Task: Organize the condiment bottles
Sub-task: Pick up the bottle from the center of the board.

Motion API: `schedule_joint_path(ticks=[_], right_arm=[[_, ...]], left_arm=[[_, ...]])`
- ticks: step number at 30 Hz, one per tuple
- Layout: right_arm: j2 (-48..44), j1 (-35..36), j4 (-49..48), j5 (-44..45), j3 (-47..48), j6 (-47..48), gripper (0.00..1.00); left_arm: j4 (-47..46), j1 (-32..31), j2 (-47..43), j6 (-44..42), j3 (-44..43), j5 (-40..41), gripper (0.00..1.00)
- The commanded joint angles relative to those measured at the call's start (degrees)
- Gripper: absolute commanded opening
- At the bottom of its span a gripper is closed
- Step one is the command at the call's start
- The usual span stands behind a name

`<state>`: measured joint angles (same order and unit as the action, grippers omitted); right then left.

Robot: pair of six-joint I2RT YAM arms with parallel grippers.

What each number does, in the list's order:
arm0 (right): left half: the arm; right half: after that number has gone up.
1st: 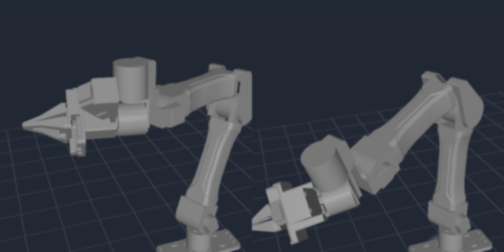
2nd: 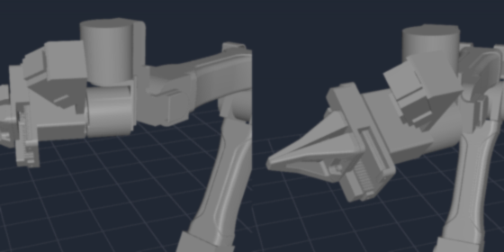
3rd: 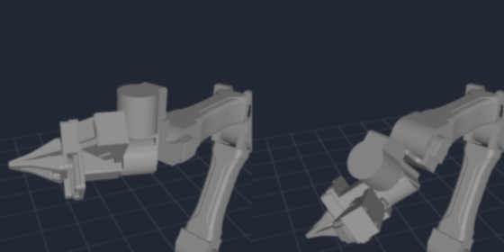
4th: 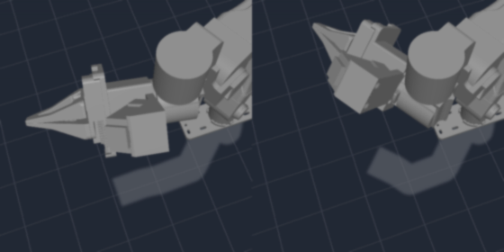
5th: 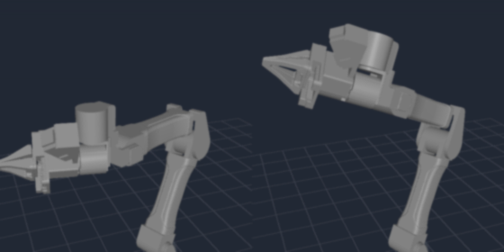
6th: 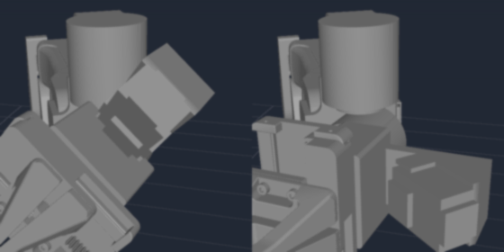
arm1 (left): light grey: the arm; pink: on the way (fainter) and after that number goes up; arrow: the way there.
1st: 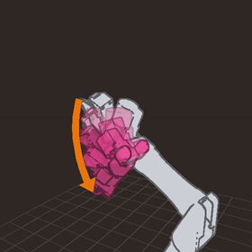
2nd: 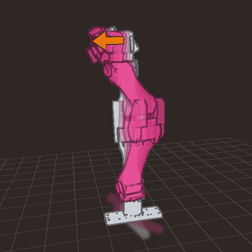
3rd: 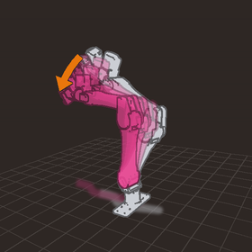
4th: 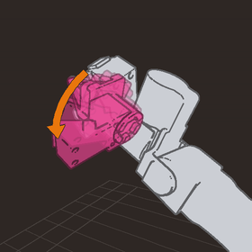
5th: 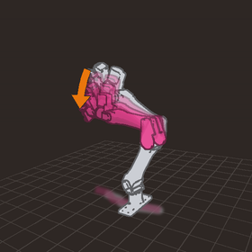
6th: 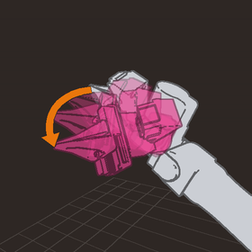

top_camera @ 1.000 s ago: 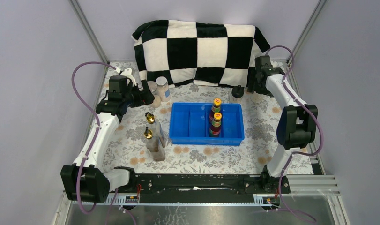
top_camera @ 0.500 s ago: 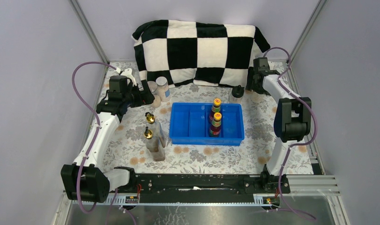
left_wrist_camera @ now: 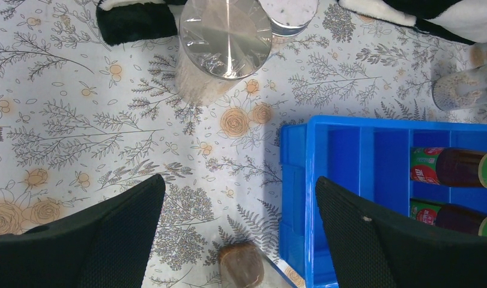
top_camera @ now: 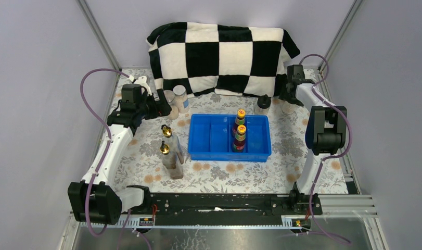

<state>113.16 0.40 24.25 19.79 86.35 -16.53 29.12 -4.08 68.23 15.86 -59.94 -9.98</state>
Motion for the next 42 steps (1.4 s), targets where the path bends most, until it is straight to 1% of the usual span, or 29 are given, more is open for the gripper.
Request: schedule_joint_path(ticks=[1,5,7,15,24,29,34,42], right_arm=[[-1.0,0.0,-2.0,-0.4,-0.3,-0.3,0.6],[-2.8,0.1,-1.8,-1.5,-1.5,-0.6,0.54],[-4.4,0.2,-1.7,-1.8,-2.3,-0.7,0.53],[-10.8,0.6,3.5,-1.2,-3.0,-0.5,0.52],[-21.6,2.0,6.4,-0.4,-7.8,0.4,0.52],[-26.8,5.1,8.5,0.7,-9.8,0.4,0.52],[-30.8,11.1,11.7,4.9,-10.4,0.6,0.53],[-37.8,17.3,15.2,6.6,-12.2,-1.0,0.52]], left_arm=[[-2.3,0.2,0.5,-1.1,1.0,0.8,0.99],[-2.3,0.2,0.5,-1.1,0.9,0.8,0.99],[-2.4,0.2,0.5,-1.1,0.8,0.7,0.99],[-2.3,0.2,0.5,-1.1,0.8,0.6,0.99],[-2.3,0.2,0.3,-0.9,0.9,0.1,0.99],[-2.4,0.2,0.2,-0.9,1.0,-0.1,0.99],[-2.4,0.2,0.0,-0.9,1.0,-0.1,0.99],[-2.4,0.2,-0.2,-0.8,1.1,-0.1,0.99]])
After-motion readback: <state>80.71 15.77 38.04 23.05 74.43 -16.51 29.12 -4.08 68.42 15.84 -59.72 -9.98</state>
